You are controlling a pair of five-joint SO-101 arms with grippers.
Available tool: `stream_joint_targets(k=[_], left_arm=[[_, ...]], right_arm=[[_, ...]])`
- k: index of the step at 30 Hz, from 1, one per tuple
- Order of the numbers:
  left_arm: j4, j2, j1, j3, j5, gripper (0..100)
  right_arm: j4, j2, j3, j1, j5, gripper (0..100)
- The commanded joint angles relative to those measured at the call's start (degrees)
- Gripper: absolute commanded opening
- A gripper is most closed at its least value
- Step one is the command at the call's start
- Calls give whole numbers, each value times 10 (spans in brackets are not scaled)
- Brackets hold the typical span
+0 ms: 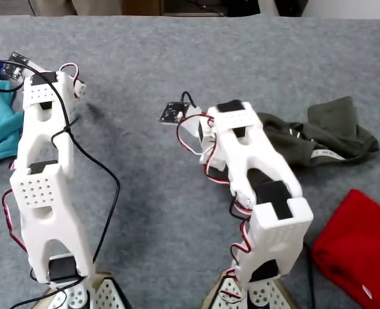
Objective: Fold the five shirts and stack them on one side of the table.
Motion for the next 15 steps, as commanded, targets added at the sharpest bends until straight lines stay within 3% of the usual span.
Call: stream_joint_targets(k=[1,3,9,15], left_arm=[[-12,-6,-3,-30,4,169],[-12,-6,-3,-30,4,169],[-12,-6,-2,-30,4,169],[-13,-6,11,-37,3,169]], right_arm=[[-2,4,7,13,4,58],[-2,4,7,13,4,2],[3,1,-32,13,-14,4],[127,0,-253,21,-69,4]])
